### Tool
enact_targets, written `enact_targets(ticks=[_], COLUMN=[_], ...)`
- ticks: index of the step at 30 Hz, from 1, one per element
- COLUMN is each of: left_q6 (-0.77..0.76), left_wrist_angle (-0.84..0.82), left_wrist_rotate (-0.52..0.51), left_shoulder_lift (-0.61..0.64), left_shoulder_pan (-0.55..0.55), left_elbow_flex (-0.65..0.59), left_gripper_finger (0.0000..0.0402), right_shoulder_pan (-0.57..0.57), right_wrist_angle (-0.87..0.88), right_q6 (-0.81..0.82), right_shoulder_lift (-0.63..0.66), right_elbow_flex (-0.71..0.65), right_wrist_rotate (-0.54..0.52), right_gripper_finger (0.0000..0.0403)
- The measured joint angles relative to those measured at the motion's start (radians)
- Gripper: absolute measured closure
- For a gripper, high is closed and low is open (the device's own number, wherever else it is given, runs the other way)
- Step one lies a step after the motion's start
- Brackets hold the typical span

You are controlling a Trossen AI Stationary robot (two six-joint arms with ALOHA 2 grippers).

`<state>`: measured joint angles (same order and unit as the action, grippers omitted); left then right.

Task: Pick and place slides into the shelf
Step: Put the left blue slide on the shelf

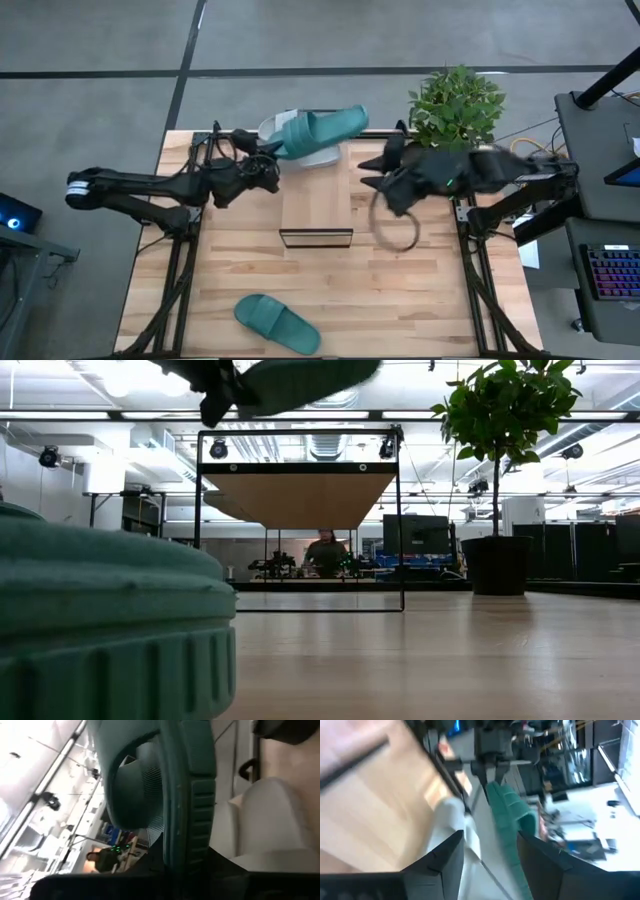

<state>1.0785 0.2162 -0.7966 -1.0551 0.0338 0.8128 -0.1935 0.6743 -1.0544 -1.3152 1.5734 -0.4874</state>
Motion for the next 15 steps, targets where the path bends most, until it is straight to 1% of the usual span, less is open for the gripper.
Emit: enact_targets(ticks=[3,5,10,15], left_q6=[-0.023,-0.022,-0.022,-0.022], left_wrist_angle=[-0.006,-0.005,-0.003,0.001], left_wrist_rotate=[0.007,0.006,0.004,0.005], left_shoulder_lift=[-0.038,-0.065,-0.112,-0.113], left_shoulder_pan=[0.0,0.0,0.0,0.0], left_elbow_flex=[0.005,0.013,0.042,0.066], left_gripper_finger=[0.0384,0.0384,0.0384,0.0384], right_shoulder_pan=[-0.031,-0.032,-0.031,-0.029], right_wrist_angle=[-0.003,-0.008,-0.007,-0.007], right_q6=[-0.042,-0.046,-0.047,-0.048], right_shoulder_lift=[-0.053,-0.079,-0.122,-0.122], right_elbow_flex=[0.0,0.009,0.02,0.021], right_wrist_rotate=[-0.144,-0.191,-0.229,-0.276], right_gripper_finger=[0.0231,0.0229,0.0213,0.0189])
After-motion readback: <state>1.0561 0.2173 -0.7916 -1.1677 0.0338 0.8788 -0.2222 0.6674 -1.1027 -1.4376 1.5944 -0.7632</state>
